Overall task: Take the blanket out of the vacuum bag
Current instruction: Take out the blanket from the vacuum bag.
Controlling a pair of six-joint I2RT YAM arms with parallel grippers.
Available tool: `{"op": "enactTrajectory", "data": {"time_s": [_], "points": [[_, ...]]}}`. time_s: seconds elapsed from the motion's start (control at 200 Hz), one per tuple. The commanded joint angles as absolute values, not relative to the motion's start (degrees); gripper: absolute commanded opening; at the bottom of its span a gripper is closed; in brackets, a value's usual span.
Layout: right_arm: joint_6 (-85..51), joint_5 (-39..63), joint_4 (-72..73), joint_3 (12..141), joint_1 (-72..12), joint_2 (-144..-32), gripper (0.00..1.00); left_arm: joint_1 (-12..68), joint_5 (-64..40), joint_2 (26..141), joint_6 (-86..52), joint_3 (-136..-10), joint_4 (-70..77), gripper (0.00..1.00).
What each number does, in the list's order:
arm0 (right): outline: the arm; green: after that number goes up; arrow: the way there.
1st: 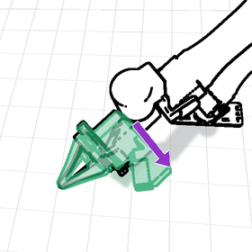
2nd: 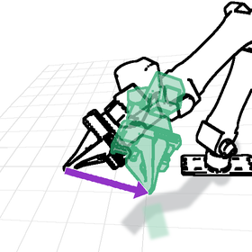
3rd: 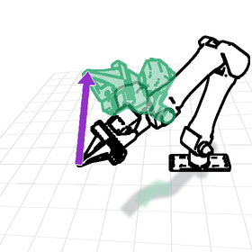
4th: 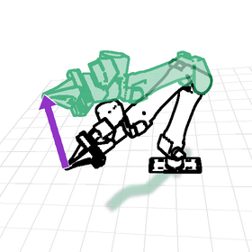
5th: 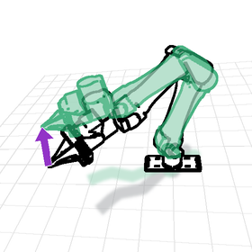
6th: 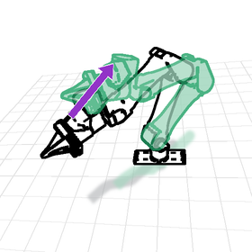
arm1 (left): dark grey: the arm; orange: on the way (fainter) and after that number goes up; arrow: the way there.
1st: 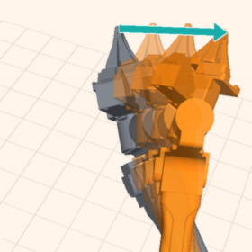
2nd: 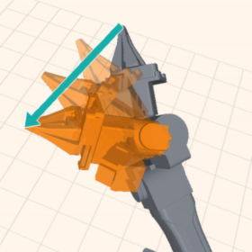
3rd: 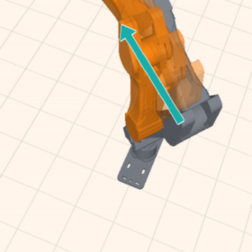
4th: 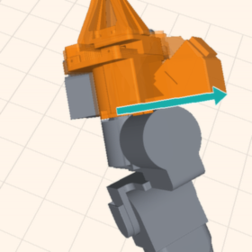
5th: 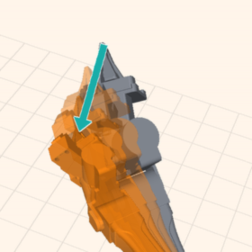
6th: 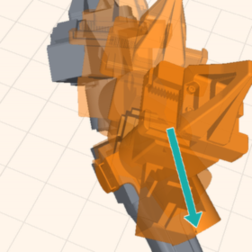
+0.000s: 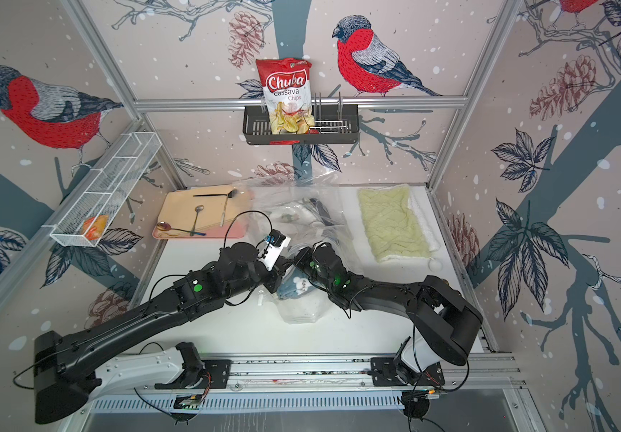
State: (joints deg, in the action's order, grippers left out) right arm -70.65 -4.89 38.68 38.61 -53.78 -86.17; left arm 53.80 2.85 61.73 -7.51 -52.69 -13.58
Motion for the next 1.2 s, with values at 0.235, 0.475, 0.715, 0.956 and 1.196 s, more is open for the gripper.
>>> {"op": "enactTrajectory", "data": {"time_s": [0.235, 0.475, 0.715, 0.956, 1.196], "points": [[-70.3, -9.0, 40.7, 34.2, -57.0, -78.9, 0.00, 53.7, 3.9, 61.9, -7.5, -52.6, -11.0, 0.03], [-69.8, -12.4, 37.7, 31.7, -60.0, -72.9, 0.00, 53.7, 4.4, 61.8, -7.5, -52.6, -10.9, 0.03], [-67.1, -14.8, 34.8, 29.9, -65.1, -66.3, 0.00, 53.7, 5.2, 61.6, -7.6, -52.6, -10.7, 0.02], [-63.8, -19.3, 30.4, 30.4, -70.9, -60.7, 0.00, 53.6, 7.4, 60.6, -7.7, -52.1, -10.6, 0.01], [-58.4, -26.8, 24.2, 32.9, -74.3, -54.3, 0.00, 53.5, 8.7, 61.2, -9.0, -52.2, -10.8, 0.01]]}}
